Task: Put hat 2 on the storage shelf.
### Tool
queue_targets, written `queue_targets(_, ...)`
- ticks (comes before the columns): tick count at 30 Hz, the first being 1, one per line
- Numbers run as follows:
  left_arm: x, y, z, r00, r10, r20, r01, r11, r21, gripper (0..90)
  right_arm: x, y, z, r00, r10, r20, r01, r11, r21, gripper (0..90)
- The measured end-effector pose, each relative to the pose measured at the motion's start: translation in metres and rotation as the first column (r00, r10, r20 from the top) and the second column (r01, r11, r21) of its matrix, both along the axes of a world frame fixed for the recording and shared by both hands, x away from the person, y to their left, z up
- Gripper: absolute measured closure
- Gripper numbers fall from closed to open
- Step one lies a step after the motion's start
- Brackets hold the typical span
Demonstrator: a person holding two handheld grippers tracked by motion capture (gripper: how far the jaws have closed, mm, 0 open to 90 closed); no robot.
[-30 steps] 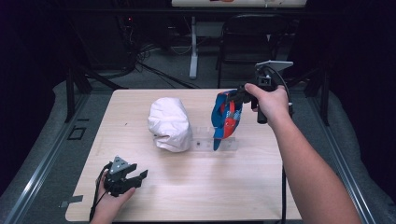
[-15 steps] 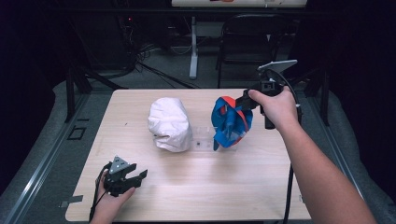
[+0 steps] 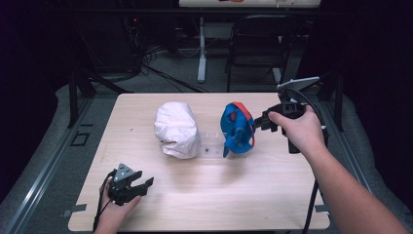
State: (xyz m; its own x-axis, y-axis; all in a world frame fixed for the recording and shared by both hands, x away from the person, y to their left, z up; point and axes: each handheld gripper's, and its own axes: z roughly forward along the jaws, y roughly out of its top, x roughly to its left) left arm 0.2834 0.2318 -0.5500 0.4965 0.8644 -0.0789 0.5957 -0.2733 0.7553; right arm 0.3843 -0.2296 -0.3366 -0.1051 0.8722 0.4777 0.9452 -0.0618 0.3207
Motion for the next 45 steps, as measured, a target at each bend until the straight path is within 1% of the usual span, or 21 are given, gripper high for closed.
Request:
queue_targets(3, 0.0, 0.0, 0.0, 1.0, 0.001, -0.002, -0.001, 1.0, 0.001, 45.4, -0.015, -0.003, -0.015, 0.9998, 0.017, -0.004, -0.017, 1.0, 0.019, 66.1)
queue_targets(4, 0.0, 0.0, 0.0, 1.0, 0.001, -0.002, -0.001, 1.0, 0.001, 45.4, -0.015, -0.003, -0.015, 0.9998, 0.017, -0.004, -0.017, 1.0, 0.019, 66.1)
queue_targets(5, 0.0, -0.001, 0.0, 1.0, 0.0, -0.001, 0.0, 1.0, 0.004, 45.4, -0.021, -0.006, -0.024, 0.9999, 0.015, 0.002, -0.015, 0.999, 0.041, 65.2)
queue_targets(8, 0.0, 0.0, -0.001, 1.0, -0.001, -0.002, 0.001, 1.0, 0.006, 45.4, -0.027, -0.009, -0.034, 0.9995, 0.03, 0.007, -0.03, 0.998, 0.049, 63.8)
queue_targets(9, 0.0, 0.0, -0.001, 1.0, 0.001, -0.003, -0.001, 1.0, 0.003, 45.3, -0.033, -0.01, -0.043, 0.9989, 0.044, 0.015, -0.045, 0.995, 0.084, 61.6)
queue_targets(16, 0.001, 0.0, -0.003, 0.9999, 0.008, -0.007, -0.008, 1.0, 0.0, 45.0, -0.052, -0.011, -0.072, 0.9963, 0.064, 0.057, -0.068, 0.995, 0.076, 58.5)
queue_targets(17, 0.001, 0.0, -0.003, 0.9999, 0.008, -0.009, -0.008, 1.0, 0.002, 45.0, -0.056, -0.012, -0.084, 0.996, 0.065, 0.061, -0.071, 0.992, 0.105, 57.1)
queue_targets(18, 0.001, 0.0, -0.003, 0.9999, 0.008, -0.009, -0.008, 1.0, 0.002, 45.0, -0.056, -0.012, -0.084, 0.996, 0.065, 0.061, -0.071, 0.992, 0.105, 57.1)
queue_targets(19, 0.001, 0.0, -0.004, 0.9999, 0.008, -0.009, -0.008, 1.0, 0.004, 45.0, -0.06, -0.013, -0.095, 0.9965, 0.051, 0.067, -0.06, 0.99, 0.129, 57.1)
queue_targets(20, 0.001, 0.0, -0.004, 0.9999, 0.008, -0.009, -0.008, 1.0, 0.004, 44.9, -0.06, -0.013, -0.095, 0.9965, 0.051, 0.067, -0.06, 0.99, 0.129, 57.1)
queue_targets(23, 0.001, 0.0, -0.005, 0.9998, 0.013, -0.012, -0.013, 0.9999, 0.001, 44.9, -0.066, -0.011, -0.111, 0.9948, 0.049, 0.09, -0.06, 0.99, 0.129, 57.0)
queue_targets(24, 0.002, 0.0, -0.005, 0.9998, 0.01, -0.014, -0.01, 0.9999, 0.006, 44.7, -0.071, -0.009, -0.119, 0.9918, 0.065, 0.11, -0.079, 0.989, 0.123, 56.3)
queue_targets(26, 0.002, 0.0, -0.006, 0.9998, 0.011, -0.014, -0.011, 0.9999, 0.007, 44.7, -0.073, -0.007, -0.123, 0.991, 0.062, 0.119, -0.076, 0.99, 0.116, 56.1)
queue_targets(28, 0.002, 0.0, -0.007, 0.9998, 0.012, -0.016, -0.012, 0.9999, 0.009, 44.7, -0.079, -0.002, -0.136, 0.9836, 0.082, 0.16, -0.098, 0.99, 0.097, 55.2)
queue_targets(29, 0.002, 0.0, -0.007, 0.9998, 0.012, -0.016, -0.012, 0.9999, 0.009, 44.7, -0.079, -0.002, -0.136, 0.9836, 0.082, 0.16, -0.098, 0.99, 0.097, 55.2)
queue_targets(33, 0.002, 0.0, -0.007, 0.9998, 0.009, -0.02, -0.009, 0.9999, 0.007, 44.6, -0.084, 0.004, -0.154, 0.9797, 0.076, 0.185, -0.095, 0.991, 0.091, 55.1)
queue_targets(34, 0.002, -0.001, -0.007, 0.9998, 0.007, -0.02, -0.007, 1.0, 0.004, 44.6, -0.085, 0.006, -0.163, 0.9746, 0.089, 0.206, -0.107, 0.991, 0.08, 53.9)
queue_targets(35, 0.002, -0.001, -0.007, 0.9998, 0.007, -0.02, -0.007, 1.0, 0.004, 44.6, -0.085, 0.006, -0.163, 0.9746, 0.089, 0.206, -0.107, 0.991, 0.08, 53.9)
queue_targets(36, 0.002, -0.001, -0.007, 0.9998, 0.001, -0.021, -0.001, 1.0, 0.008, 44.7, -0.087, 0.008, -0.171, 0.9674, 0.106, 0.23, -0.128, 0.989, 0.08, 53.5)
queue_targets(41, 0.001, -0.003, -0.008, 0.9998, 0.0, -0.018, 0.0, 1.0, 0.006, 44.6, -0.092, 0.009, -0.183, 0.9615, 0.101, 0.256, -0.129, 0.987, 0.097, 53.7)
queue_targets(45, 0.001, -0.003, -0.008, 0.9998, -0.005, -0.021, 0.005, 0.9999, 0.013, 44.7, -0.096, 0.007, -0.193, 0.9572, 0.087, 0.276, -0.112, 0.991, 0.077, 53.7)
